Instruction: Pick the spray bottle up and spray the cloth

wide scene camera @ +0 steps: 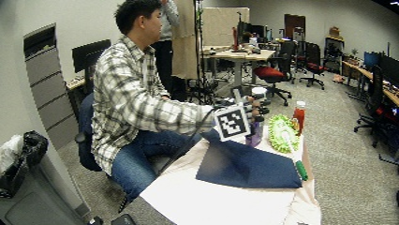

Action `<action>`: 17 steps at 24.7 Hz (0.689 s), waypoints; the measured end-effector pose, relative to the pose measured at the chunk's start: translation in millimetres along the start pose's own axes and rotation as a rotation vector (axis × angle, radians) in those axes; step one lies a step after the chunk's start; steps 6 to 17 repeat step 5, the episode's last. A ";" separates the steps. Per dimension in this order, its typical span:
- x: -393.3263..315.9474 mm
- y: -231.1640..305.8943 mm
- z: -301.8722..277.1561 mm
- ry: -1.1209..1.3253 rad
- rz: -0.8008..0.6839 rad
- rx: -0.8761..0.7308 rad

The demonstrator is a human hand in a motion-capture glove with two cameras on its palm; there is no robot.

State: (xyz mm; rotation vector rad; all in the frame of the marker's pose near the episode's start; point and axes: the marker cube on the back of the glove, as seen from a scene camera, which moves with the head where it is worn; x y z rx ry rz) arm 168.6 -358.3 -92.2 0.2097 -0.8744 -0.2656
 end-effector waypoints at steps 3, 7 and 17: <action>-27.7 47.9 -26.8 -0.017 -0.045 -0.071; -45.3 69.6 -38.7 -0.082 -0.056 -0.112; -45.3 69.6 -38.7 -0.082 -0.056 -0.112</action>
